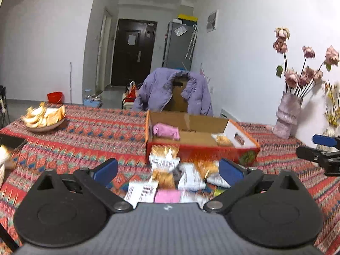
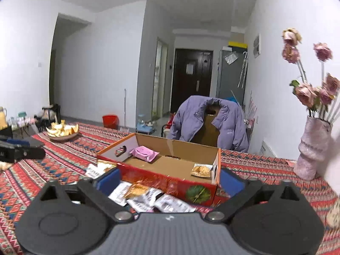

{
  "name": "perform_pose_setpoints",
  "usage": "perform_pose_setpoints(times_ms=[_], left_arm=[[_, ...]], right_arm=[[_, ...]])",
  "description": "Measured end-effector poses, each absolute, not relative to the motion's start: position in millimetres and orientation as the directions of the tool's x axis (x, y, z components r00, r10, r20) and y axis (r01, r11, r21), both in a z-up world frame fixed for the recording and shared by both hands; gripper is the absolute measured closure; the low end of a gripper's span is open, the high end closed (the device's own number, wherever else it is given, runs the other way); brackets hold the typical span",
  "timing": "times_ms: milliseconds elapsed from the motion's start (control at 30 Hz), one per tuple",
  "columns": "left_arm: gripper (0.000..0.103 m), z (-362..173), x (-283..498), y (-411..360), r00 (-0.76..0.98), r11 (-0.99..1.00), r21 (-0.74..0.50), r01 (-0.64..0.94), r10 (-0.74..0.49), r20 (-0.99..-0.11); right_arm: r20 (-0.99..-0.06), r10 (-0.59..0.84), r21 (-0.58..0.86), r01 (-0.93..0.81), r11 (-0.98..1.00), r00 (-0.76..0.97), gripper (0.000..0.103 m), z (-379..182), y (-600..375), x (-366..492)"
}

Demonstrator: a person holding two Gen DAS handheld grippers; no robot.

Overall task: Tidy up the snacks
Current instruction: 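Withdraw both tools from the box back toward the snack pile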

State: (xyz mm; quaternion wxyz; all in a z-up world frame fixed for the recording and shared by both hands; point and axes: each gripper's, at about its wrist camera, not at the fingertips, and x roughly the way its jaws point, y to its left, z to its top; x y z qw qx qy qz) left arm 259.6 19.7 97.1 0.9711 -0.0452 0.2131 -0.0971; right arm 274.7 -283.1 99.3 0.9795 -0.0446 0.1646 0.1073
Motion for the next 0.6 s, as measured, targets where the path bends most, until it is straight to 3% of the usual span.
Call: perform_pose_setpoints(times_ms=[600], left_arm=[[0.0, 50.3, 211.2, 15.9, 0.852, 0.976, -0.061, 0.207, -0.211, -0.479]], right_arm=[[-0.339, 0.197, 0.031, -0.198, 0.98, 0.92, 0.0, 52.7, -270.8, 210.2]])
